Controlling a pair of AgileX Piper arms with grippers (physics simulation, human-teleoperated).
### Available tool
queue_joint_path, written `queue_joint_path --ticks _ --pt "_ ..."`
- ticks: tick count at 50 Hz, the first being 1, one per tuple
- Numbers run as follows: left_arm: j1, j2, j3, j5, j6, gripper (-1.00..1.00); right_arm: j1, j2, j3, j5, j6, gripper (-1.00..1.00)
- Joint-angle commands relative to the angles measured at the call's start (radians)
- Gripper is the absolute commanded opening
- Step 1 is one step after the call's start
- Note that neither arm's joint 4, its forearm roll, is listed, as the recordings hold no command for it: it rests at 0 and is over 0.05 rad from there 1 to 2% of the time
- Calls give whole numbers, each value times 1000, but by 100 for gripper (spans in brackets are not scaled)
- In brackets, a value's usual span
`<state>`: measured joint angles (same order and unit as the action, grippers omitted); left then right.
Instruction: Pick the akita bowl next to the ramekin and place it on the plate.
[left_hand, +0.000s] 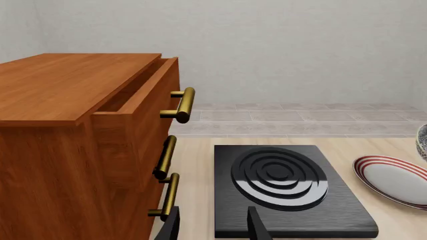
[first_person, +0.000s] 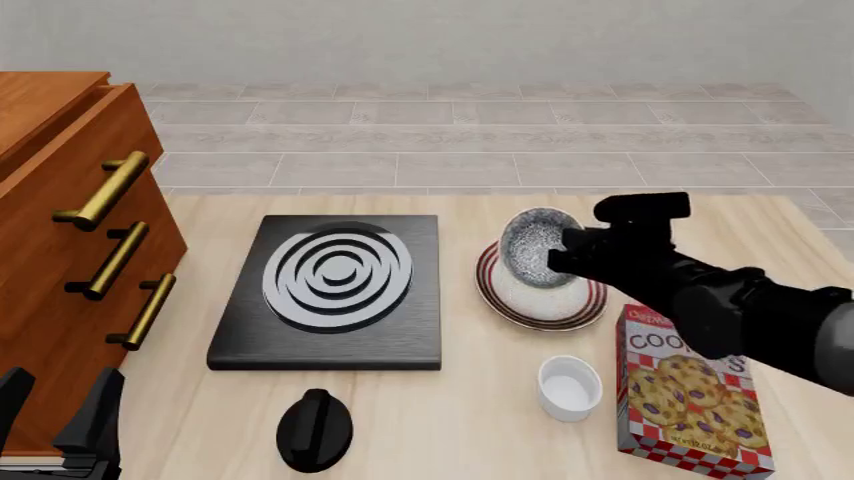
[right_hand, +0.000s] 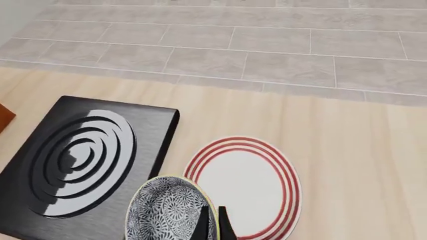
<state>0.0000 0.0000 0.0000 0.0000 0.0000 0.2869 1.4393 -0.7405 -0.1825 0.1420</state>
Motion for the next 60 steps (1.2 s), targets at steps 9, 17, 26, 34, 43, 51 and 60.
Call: queue_joint_path --ticks 9,17,26,34,43,51,60 --pt "0 0 0 0 0 100 -44 84 -40 -63 15 -100" --pt "0 0 0 0 0 100 -62 124 -54 -90 17 -100" --pt "0 0 0 0 0 100 -78 162 -69 -116 29 -100" --pt "0 0 0 0 0 100 -95 199 -92 -130 32 -100" --pt "0 0 0 0 0 100 -100 233 -95 -153 39 -100" --pt "0 0 0 0 0 100 -114 276 -95 -185 41 -100" --pt "0 0 0 0 0 100 -131 316 -107 -208 38 -100"
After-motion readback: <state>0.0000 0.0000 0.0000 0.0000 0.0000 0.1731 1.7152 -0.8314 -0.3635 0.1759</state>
